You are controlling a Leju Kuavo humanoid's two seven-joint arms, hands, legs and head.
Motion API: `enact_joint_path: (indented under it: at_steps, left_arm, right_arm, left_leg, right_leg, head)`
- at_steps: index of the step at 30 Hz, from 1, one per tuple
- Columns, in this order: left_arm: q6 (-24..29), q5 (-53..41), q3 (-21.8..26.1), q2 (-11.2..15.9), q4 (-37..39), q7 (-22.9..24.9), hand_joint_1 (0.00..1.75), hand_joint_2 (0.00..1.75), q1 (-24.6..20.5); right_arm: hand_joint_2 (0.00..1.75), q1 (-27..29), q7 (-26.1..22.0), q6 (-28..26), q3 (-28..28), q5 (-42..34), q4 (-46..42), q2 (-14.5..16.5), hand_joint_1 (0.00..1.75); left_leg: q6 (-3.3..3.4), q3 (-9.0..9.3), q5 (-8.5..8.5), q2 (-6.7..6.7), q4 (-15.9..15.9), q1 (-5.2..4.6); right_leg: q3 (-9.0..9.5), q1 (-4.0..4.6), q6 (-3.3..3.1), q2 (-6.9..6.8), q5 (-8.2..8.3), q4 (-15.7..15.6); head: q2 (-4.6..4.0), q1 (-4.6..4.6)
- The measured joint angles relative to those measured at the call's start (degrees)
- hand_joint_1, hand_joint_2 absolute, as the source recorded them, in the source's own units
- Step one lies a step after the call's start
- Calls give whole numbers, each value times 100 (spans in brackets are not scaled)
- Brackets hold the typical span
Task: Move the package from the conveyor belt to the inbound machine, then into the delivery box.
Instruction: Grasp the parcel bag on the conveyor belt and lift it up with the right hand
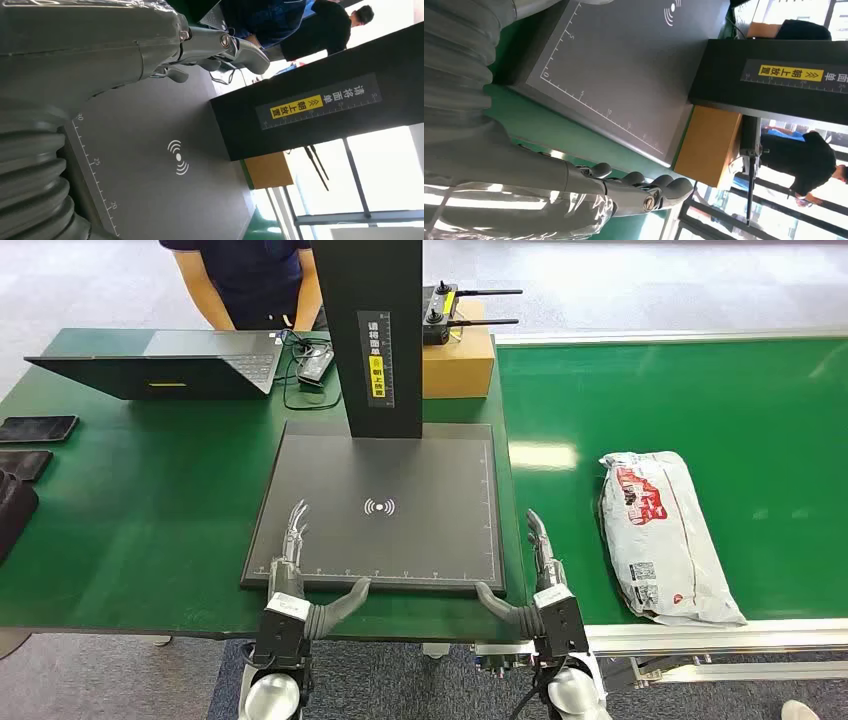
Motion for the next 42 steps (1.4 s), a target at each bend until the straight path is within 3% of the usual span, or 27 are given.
enact_joint_path:
  at_steps: [42]
  left_arm:
    - [-167,55,37,0,9,-109,0,175,2]
  right_arm:
    - [175,-16,36,-41,-40,111,16,2,0]
  left_leg:
    - [0,0,0,0,0,0]
  right_leg:
    - [-1,0,1,0,-1,0]
  head:
    - [0,0]
